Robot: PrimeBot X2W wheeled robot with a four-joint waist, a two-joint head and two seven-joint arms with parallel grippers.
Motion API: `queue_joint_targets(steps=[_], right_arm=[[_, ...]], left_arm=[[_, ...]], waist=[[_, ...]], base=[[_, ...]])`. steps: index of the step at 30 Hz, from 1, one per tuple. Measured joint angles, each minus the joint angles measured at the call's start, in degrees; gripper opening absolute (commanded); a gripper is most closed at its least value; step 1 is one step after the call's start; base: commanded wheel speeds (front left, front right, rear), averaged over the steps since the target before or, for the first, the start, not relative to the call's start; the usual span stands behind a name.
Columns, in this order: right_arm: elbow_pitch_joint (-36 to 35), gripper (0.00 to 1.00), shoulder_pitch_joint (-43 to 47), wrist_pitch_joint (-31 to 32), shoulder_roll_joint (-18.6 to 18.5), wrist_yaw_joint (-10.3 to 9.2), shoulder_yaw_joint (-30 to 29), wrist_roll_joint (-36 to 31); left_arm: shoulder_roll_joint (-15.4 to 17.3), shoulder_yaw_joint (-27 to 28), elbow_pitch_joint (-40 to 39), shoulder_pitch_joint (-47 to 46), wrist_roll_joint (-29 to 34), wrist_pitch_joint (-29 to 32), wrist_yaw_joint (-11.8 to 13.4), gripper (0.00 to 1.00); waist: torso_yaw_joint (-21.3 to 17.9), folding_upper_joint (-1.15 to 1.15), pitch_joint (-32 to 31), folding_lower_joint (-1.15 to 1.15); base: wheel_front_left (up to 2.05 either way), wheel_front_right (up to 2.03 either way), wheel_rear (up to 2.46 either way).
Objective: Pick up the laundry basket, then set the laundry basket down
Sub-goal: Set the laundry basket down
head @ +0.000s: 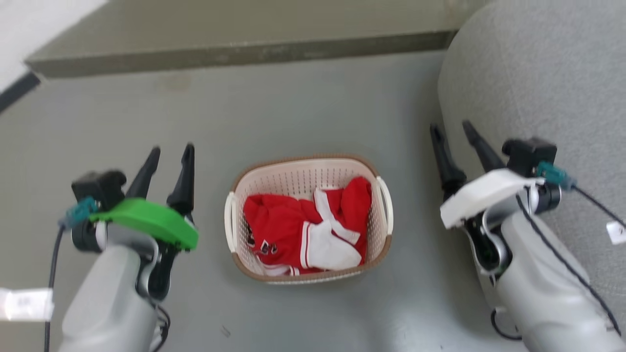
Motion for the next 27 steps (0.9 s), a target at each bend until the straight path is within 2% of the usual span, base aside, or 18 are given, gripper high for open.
queue_joint_targets(steps=[12,27], right_arm=[[-6.64,1.00,6.93,0.00,-0.19,-2.03,-2.41,-4.75],[-12.54,1.00,11.79,0.00,-0.11,-2.93,-4.90,-7.46]], left_arm=[[-1.01,3.93,-6.48,7.73,3.52,0.00,0.01,1.00],[-1.78,6.66,-10.43,13.16,8.13,0.00,0.57,1.00]], waist=[[-0.08,0.00,-6.80,0.00],[-0.41,0.00,-8.44,0.00]], base=[[0.00,0.00,0.00],[0.00,0.00,0.00]])
